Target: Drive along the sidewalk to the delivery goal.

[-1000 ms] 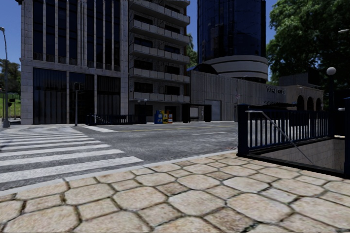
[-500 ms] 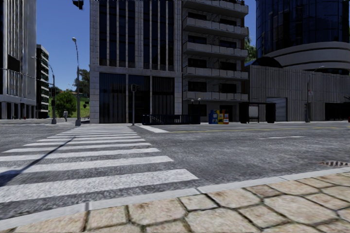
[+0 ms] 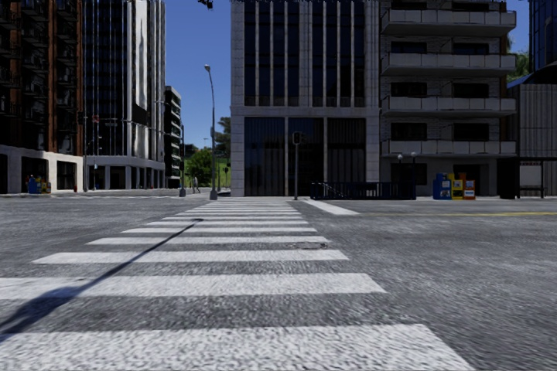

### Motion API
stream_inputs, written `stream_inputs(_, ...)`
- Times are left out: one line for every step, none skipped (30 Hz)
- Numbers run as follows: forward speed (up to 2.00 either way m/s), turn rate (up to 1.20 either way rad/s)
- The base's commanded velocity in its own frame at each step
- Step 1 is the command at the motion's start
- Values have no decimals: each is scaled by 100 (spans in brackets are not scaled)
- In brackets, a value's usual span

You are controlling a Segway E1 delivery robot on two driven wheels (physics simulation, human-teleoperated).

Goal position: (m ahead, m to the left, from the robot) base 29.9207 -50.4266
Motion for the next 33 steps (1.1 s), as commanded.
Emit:
stream_inputs(165, 48)
stream_inputs(165, 48)
stream_inputs(148, 48)
stream_inputs(135, 48)
stream_inputs(135, 48)
stream_inputs(131, 40)
stream_inputs(130, 16)
stream_inputs(125, 0)
stream_inputs(123, 0)
stream_inputs(123, 0)
stream_inputs(122, 0)
stream_inputs(121, 0)
stream_inputs(121, 0)
stream_inputs(121, 0)
stream_inputs(121, 0)
stream_inputs(121, 0)
stream_inputs(121, 0)
stream_inputs(121, 0)
stream_inputs(121, 0)
stream_inputs(121, 0)
stream_inputs(121, 0)
stream_inputs(121, 0)
stream_inputs(121, 0)
stream_inputs(121, 0)
stream_inputs(121, 0)
stream_inputs(121, 0)
stream_inputs(121, 0)
stream_inputs(121, 0)
stream_inputs(121, 0)
stream_inputs(121, 0)
stream_inputs(121, 0)
stream_inputs(121, 0)
stream_inputs(121, 0)
